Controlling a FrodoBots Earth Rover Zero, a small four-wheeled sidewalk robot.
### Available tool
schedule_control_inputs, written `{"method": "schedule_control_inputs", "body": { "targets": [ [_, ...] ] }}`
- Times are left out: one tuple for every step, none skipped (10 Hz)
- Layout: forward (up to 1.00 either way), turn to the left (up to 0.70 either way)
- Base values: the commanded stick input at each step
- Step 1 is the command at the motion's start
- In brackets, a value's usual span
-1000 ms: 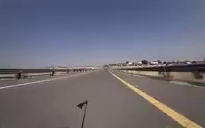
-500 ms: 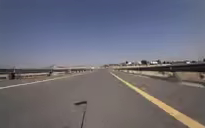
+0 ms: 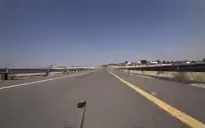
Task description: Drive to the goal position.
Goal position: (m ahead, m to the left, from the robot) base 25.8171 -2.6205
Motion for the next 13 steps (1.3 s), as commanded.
{"method": "schedule_control_inputs", "body": {
  "targets": [
    [1.0, 0.0],
    [1.0, 0.0],
    [1.0, 0.0],
    [1.0, 0.0],
    [1.0, 0.0],
    [1.0, 0.0],
    [1.0, 0.0],
    [1.0, 0.0],
    [1.0, 0.0],
    [1.0, 0.0],
    [1.0, 0.0],
    [1.0, -0.05],
    [1.0, -0.4]
  ]
}}
